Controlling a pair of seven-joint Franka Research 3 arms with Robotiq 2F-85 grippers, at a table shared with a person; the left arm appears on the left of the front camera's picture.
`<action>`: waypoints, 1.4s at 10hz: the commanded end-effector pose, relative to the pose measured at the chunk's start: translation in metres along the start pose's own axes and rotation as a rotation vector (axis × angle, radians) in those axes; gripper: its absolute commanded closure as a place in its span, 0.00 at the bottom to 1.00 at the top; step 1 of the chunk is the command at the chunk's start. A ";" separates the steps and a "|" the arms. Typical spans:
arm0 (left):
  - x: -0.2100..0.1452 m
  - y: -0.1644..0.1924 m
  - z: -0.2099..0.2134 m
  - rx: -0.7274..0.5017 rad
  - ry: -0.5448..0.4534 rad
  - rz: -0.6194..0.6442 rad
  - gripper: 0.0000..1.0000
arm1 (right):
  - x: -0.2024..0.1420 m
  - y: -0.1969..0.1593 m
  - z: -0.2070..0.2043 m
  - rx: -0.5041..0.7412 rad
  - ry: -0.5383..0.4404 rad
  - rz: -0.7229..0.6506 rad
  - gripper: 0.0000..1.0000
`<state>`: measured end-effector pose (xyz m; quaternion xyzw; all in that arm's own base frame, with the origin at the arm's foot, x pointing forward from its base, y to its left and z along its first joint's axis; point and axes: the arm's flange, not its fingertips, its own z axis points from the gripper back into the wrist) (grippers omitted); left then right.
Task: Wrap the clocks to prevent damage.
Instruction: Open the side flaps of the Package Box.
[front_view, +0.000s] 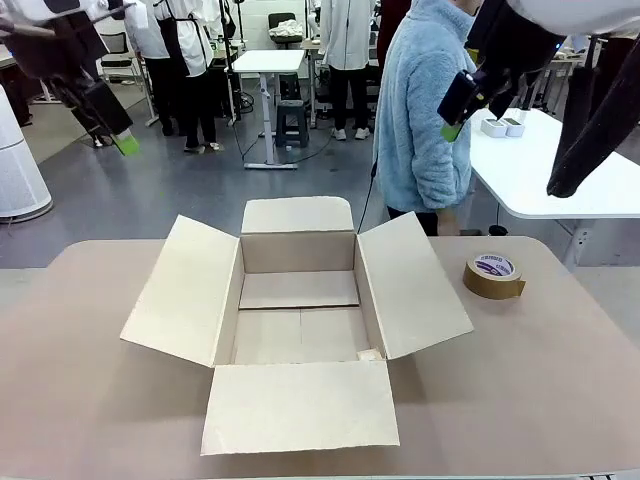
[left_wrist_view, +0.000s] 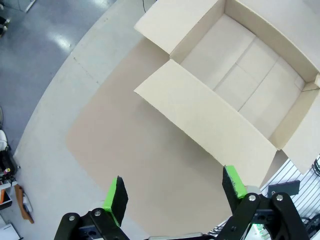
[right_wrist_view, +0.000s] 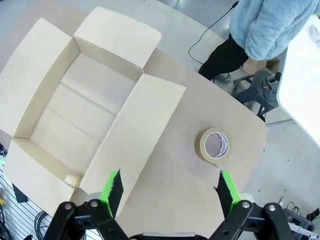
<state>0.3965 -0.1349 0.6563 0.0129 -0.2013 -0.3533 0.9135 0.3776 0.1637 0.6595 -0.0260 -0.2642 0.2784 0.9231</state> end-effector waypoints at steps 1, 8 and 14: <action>-0.007 0.003 -0.025 -0.011 -0.013 0.019 0.00 | -0.006 -0.010 -0.025 0.020 0.013 -0.018 0.00; -0.031 0.048 -0.044 -0.299 -0.334 -0.276 0.00 | -0.038 -0.099 -0.054 0.632 -0.381 0.179 0.00; -0.065 0.089 -0.063 -0.517 -0.547 -0.237 0.00 | -0.091 -0.124 -0.103 0.454 -0.468 0.210 0.00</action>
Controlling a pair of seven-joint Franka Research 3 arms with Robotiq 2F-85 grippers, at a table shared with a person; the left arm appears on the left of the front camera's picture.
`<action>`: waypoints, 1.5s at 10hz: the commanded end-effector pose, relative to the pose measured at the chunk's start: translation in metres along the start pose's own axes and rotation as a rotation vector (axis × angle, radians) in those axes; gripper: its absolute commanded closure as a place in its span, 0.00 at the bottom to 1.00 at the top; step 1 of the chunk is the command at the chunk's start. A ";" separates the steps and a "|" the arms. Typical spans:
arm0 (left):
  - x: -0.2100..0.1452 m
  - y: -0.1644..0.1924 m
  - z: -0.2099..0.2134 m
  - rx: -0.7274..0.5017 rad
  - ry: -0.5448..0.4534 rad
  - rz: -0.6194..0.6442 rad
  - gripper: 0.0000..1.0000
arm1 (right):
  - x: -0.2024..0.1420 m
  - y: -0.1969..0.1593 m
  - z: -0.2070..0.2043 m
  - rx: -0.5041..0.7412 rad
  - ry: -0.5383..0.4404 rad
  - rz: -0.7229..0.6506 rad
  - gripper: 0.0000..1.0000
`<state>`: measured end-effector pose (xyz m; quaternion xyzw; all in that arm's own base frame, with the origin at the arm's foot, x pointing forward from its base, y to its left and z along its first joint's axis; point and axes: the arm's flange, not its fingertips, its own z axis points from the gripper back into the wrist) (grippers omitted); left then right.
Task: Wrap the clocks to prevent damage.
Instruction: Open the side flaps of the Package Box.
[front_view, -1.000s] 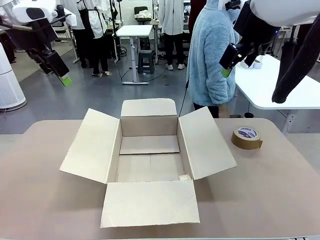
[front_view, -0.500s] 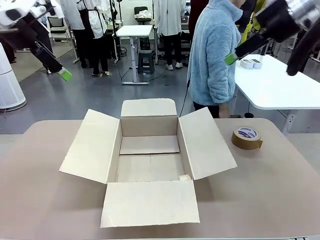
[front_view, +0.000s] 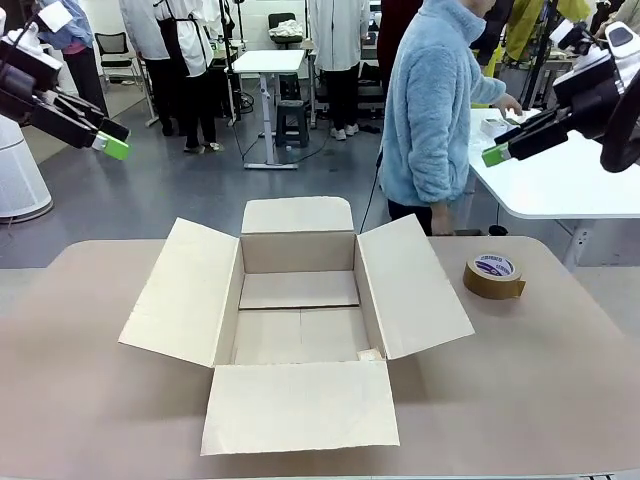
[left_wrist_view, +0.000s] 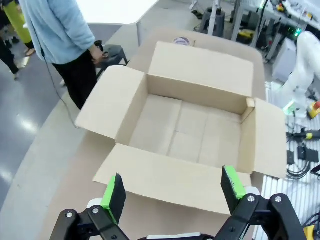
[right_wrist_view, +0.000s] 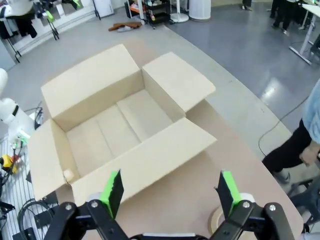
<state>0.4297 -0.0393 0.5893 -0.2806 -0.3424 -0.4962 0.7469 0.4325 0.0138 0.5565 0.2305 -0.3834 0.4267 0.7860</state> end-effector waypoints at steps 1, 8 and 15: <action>-0.004 0.002 0.010 -0.004 -0.023 0.053 0.00 | -0.005 0.011 0.000 -0.041 -0.013 0.005 0.00; -0.014 0.006 0.029 0.021 -0.047 0.089 0.08 | -0.002 0.010 0.012 -0.041 0.005 0.006 0.00; -0.024 0.004 0.045 0.032 0.002 0.109 1.00 | -0.004 0.013 0.021 -0.043 0.046 0.045 1.00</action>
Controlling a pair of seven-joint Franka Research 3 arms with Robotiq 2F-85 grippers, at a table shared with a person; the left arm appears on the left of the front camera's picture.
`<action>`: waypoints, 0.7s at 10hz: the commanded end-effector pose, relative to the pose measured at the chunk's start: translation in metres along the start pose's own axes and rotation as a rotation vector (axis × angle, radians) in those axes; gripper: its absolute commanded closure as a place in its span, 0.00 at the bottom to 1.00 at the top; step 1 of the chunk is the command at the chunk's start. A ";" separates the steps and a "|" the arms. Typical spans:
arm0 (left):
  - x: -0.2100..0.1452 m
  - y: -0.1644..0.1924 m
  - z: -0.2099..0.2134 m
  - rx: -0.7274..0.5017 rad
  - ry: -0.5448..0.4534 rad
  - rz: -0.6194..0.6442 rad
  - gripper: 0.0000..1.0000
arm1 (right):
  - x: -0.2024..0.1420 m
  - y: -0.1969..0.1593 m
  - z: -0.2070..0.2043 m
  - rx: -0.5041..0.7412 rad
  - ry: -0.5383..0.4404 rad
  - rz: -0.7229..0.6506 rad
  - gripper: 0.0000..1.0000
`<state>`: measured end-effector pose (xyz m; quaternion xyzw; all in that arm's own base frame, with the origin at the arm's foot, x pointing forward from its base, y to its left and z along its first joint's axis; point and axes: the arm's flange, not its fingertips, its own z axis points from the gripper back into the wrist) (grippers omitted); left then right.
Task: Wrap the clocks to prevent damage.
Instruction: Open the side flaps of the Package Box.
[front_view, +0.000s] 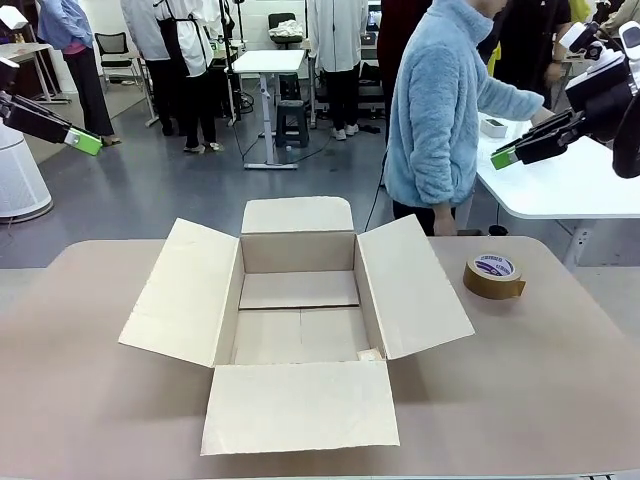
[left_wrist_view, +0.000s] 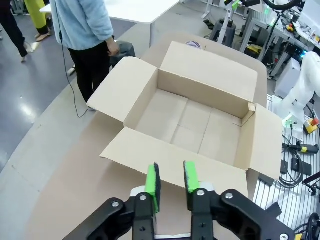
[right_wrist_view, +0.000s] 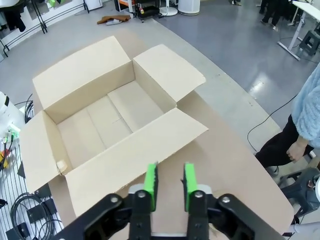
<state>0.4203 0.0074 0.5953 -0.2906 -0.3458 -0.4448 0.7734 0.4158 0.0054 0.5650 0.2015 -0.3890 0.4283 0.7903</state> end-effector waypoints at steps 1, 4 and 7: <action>-0.001 0.001 0.005 -0.013 0.029 0.001 1.00 | -0.001 0.002 0.003 0.008 0.030 0.026 1.00; -0.006 0.006 0.010 -0.020 0.031 0.000 1.00 | -0.002 0.002 0.002 0.019 0.041 0.030 1.00; -0.008 0.003 0.005 -0.012 0.012 0.015 1.00 | -0.001 0.002 -0.001 0.010 0.031 0.021 1.00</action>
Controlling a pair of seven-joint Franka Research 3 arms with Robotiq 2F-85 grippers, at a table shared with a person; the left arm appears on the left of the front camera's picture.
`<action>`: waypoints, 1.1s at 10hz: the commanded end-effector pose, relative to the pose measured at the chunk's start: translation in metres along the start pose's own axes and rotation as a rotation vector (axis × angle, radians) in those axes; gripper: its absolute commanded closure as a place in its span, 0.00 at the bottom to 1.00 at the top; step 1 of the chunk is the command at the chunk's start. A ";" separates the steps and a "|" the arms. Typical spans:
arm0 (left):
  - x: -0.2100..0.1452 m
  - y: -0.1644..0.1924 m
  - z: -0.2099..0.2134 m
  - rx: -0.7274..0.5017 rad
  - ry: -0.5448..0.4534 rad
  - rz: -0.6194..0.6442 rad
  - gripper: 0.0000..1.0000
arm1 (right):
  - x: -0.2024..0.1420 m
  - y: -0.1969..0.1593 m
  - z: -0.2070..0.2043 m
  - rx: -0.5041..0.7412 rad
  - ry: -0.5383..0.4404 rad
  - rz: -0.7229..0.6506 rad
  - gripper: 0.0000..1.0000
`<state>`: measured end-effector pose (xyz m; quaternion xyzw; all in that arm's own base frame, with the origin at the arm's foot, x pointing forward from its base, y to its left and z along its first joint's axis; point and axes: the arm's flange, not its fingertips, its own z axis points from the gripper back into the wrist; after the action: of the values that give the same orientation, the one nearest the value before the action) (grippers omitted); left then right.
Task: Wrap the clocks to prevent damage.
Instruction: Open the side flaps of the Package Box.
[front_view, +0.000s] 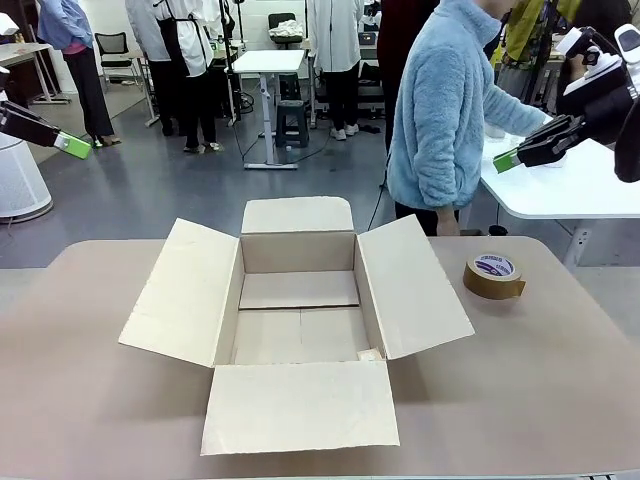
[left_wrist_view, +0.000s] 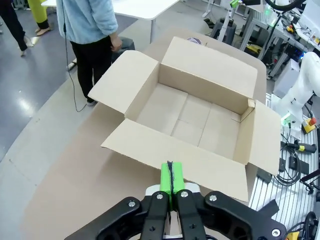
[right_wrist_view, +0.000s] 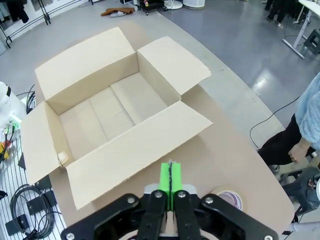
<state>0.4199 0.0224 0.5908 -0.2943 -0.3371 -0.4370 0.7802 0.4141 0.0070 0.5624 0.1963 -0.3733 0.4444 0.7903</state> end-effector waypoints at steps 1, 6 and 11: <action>0.003 -0.004 -0.003 -0.008 0.002 -0.011 1.00 | 0.000 -0.001 0.001 -0.007 -0.004 -0.002 1.00; 0.077 -0.067 -0.052 0.195 0.202 0.082 1.00 | 0.095 0.075 -0.042 -0.172 0.187 -0.170 0.99; 0.114 -0.118 -0.191 0.424 0.684 0.412 1.00 | 0.135 0.139 -0.150 -0.229 0.661 -0.384 0.99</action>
<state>0.3982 -0.2178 0.5767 -0.0070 -0.1310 -0.3000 0.9449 0.3870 0.2366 0.5642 0.0032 -0.1592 0.2927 0.9429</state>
